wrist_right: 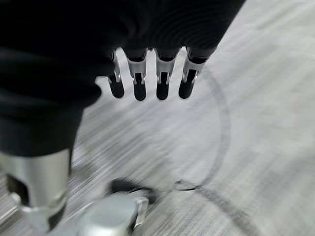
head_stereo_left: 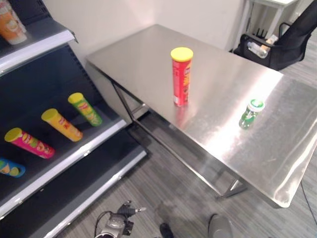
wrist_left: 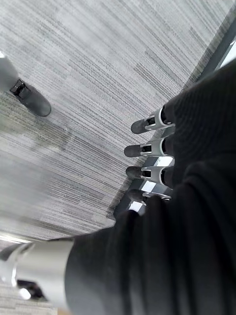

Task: Put the goods on the table back onto the shelves and tidy them up.

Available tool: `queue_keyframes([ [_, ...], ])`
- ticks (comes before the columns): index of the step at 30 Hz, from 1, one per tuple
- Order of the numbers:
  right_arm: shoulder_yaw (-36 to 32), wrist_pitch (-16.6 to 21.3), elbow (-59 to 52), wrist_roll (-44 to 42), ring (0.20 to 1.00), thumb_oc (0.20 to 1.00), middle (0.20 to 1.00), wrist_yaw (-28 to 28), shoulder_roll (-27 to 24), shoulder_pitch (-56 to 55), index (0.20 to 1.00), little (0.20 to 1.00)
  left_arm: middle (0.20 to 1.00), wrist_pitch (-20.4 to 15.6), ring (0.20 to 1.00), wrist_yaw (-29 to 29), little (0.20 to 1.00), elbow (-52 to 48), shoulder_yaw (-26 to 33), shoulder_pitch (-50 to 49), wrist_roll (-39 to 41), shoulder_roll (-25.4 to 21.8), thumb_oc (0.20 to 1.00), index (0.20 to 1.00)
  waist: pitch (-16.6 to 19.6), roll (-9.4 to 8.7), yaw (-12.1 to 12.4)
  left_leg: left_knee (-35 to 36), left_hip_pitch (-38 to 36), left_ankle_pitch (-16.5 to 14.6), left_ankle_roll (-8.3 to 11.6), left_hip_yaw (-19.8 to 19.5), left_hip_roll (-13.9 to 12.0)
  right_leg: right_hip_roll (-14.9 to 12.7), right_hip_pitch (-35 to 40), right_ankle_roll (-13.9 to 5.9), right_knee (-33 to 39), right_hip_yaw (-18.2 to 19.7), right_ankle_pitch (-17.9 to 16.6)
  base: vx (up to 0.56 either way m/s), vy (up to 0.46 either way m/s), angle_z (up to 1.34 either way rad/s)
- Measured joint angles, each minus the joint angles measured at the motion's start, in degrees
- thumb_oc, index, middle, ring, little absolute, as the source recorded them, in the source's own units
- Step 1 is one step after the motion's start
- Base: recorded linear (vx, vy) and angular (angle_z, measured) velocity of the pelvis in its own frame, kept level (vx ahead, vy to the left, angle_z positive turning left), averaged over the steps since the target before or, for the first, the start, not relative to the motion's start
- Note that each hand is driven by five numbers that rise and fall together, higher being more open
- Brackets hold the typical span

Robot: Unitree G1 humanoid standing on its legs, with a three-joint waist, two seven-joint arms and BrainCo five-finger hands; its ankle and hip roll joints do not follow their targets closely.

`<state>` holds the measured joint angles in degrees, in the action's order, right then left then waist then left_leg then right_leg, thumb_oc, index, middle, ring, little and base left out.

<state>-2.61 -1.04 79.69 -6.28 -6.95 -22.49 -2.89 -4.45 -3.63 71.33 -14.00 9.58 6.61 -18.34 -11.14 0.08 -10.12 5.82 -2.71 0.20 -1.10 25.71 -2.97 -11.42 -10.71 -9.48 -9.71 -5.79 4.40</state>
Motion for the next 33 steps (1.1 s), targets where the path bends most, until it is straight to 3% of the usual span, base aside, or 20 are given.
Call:
queue_keyframes([
  [3,-4.15,-0.70,3.33,-3.40,1.000,1.000,1.000,-0.15,-3.58,-4.15,1.000,1.000,1.000,-0.25,1.000,0.04,1.000,0.88,0.97,0.26,0.00,-0.82,1.000,1.000,0.43,-1.91,-2.17,0.00,0.27,-0.21,1.05,-1.81,0.00,0.84,2.01,0.31,6.53,-0.13,-7.39,0.05,-0.045,0.32],
  [4,-7.06,-0.86,5.05,-4.04,1.000,1.000,1.000,0.17,-5.34,-5.15,1.000,1.000,1.000,-0.28,1.000,0.36,1.000,0.74,0.81,-0.20,-0.03,-0.58,1.000,1.000,0.35,-2.03,-2.31,-0.02,0.41,0.05,2.12,-1.72,-1.08,1.92,2.88,0.77,8.13,-0.62,-7.79,0.06,-0.083,0.07],
  [5,-13.32,-1.39,8.39,-5.65,1.000,1.000,1.000,0.16,-10.96,-6.51,1.000,1.000,1.000,-0.27,1.000,0.82,1.000,0.61,0.85,-0.75,-0.10,-0.50,1.000,1.000,0.85,-1.29,-2.60,-0.02,0.26,-0.02,3.84,-1.58,-2.67,3.64,5.17,1.81,12.00,-1.69,-9.14,0.06,-0.086,0.05],
  [6,-17.81,-2.01,10.21,-6.71,1.000,1.000,1.000,0.04,-15.96,-7.46,1.000,1.000,1.000,-0.28,1.000,1.19,1.000,0.57,0.83,-0.74,-0.13,-0.48,1.000,1.000,1.11,-0.87,-3.17,-0.02,0.17,0.14,4.38,-2.00,-3.17,4.19,6.42,2.59,13.83,-2.54,-9.84,0.05,-0.091,0.14],
  [8,-19.07,-2.13,10.18,-7.81,1.000,1.000,1.000,-0.35,-22.73,-9.31,1.000,1.000,1.000,-0.30,1.000,1.44,1.000,-0.03,0.96,-0.59,-0.16,-0.54,1.000,1.000,1.33,-0.43,-3.89,-0.02,0.31,0.11,4.83,-2.79,-3.67,4.80,7.12,2.83,14.52,-3.38,-10.23,0.05,-0.073,0.17],
  [9,-29.29,-2.66,7.81,-9.18,1.000,1.000,1.000,-0.32,-28.12,-9.81,1.000,1.000,1.000,-0.35,1.000,1.34,1.000,-0.83,1.09,-0.68,-0.28,-0.49,1.000,1.000,1.51,-0.29,-4.25,-0.33,0.21,0.10,5.53,-2.78,-3.84,4.96,7.51,3.16,15.23,-3.60,-10.49,0.04,-0.037,0.07],
  [10,-29.94,-1.45,6.00,-10.10,1.000,1.000,1.000,-1.23,-30.34,-10.78,1.000,1.000,1.000,-0.26,1.000,1.27,1.000,-0.57,0.98,0.02,-0.38,-0.12,1.000,1.000,1.81,0.16,-4.37,-0.28,0.15,0.10,5.53,-2.86,-3.77,4.85,7.75,3.16,15.23,-3.77,-10.49,0.04,-0.032,0.09],
  [11,-32.40,-1.53,-0.92,-9.91,1.000,1.000,1.000,-3.03,-33.56,-11.44,1.000,1.000,1.000,-0.40,1.000,1.26,1.000,-1.67,1.59,-0.21,-0.67,0.24,1.000,1.000,1.77,-0.45,-4.48,-0.16,-0.03,-0.02,5.72,-2.91,-3.79,5.01,8.04,3.03,15.23,-3.92,-10.36,0.03,-0.024,0.05],
  [12,-34.95,-1.61,-10.29,-9.78,1.000,1.000,1.000,-4.25,-33.19,-12.50,1.000,1.000,1.000,-0.40,1.000,1.20,1.000,-2.00,2.54,-0.92,-0.69,0.26,1.000,1.000,1.76,-0.88,-4.82,-0.28,-0.30,-0.09,5.78,-2.80,-3.76,4.93,8.04,3.03,15.25,-3.55,-10.36,0.00,0.000,0.00],
  [14,-35.54,1.68,-18.66,-8.45,1.000,1.000,1.000,-5.14,-33.59,-12.66,1.000,1.000,1.000,-0.10,1.000,1.18,1.000,-1.54,2.79,-0.60,-0.72,0.44,1.000,1.000,1.94,-1.50,-4.97,-0.24,-0.36,-0.08,5.79,-2.97,-3.65,4.82,8.29,2.91,15.25,-3.89,-10.25,0.01,-0.011,0.02],
  [15,-37.13,0.03,-33.14,-6.73,1.000,1.000,1.000,-7.14,-33.32,-12.32,1.000,1.000,1.000,0.02,1.000,0.97,1.000,-2.53,4.41,-2.72,-0.73,0.57,1.000,1.000,2.08,-1.60,-5.36,-0.06,-0.59,-0.22,5.85,-2.82,-3.34,4.69,8.59,2.79,15.27,-3.57,-10.16,0.02,-0.025,0.05],
  [17,-36.65,2.73,-42.11,-3.03,1.000,1.000,1.000,-9.06,-34.65,-12.67,1.000,1.000,1.000,0.08,1.000,0.50,1.000,-2.37,4.81,-3.25,-0.75,1.12,1.000,1.000,2.26,-0.94,-5.44,-0.03,-0.76,-0.26,5.85,-2.89,-3.02,4.08,8.83,2.77,15.27,-3.64,-10.15,0.03,-0.044,0.04],
  [19,-33.12,3.13,-51.97,0.56,1.000,1.000,1.000,-10.58,-36.46,-9.29,1.000,1.000,1.000,0.08,1.000,-0.03,1.000,-3.13,5.17,-5.16,-0.75,1.82,1.000,1.000,2.56,-0.43,-4.64,-0.04,-0.90,-0.32,5.78,-2.87,-2.77,4.09,8.93,2.70,15.27,-3.58,-10.12,0.03,-0.063,0.05],
  [23,-24.98,5.54,-60.93,7.45,1.000,1.000,1.000,-8.34,-37.40,-6.36,1.000,1.000,1.000,0.12,1.000,0.33,1.000,-3.94,5.20,-7.71,-1.26,2.64,1.000,1.000,2.67,-0.04,-1.99,-0.09,-0.92,0.00,5.40,-3.44,-2.78,3.90,9.45,2.73,15.27,-4.36,-10.14,0.02,-0.056,0.08],
  [26,-21.40,5.21,-62.93,8.81,1.000,1.000,1.000,-6.39,-37.10,-4.99,1.000,1.000,1.000,0.12,1.000,0.56,1.000,-4.33,5.21,-8.78,-1.27,2.71,1.000,1.000,2.69,0.00,-1.87,-0.11,-1.32,0.04,5.36,-4.40,-2.77,3.98,10.39,2.60,15.28,-5.25,-10.03,0.02,-0.062,0.18],
  [27,-18.68,5.77,-65.22,9.86,1.000,1.000,1.000,-4.56,-36.88,-4.68,1.000,1.000,1.000,0.13,1.000,0.78,1.000,-4.27,5.20,-9.39,-1.28,3.01,1.000,1.000,2.75,0.28,-0.66,-0.10,-1.69,0.03,5.36,-4.65,-2.67,3.60,10.95,2.39,15.29,-5.57,-9.85,0.01,-0.060,0.19],
  [33,-8.52,6.75,-64.77,9.83,1.000,1.000,1.000,1.43,-34.97,-1.59,1.000,1.000,1.000,0.23,1.000,1.59,1.000,-3.99,5.32,-10.39,-1.28,3.19,1.000,1.000,2.70,0.45,1.14,-0.35,-1.91,0.30,5.03,-6.38,-2.27,3.17,12.29,2.08,15.30,-7.54,-9.61,0.01,-0.056,0.15],
])
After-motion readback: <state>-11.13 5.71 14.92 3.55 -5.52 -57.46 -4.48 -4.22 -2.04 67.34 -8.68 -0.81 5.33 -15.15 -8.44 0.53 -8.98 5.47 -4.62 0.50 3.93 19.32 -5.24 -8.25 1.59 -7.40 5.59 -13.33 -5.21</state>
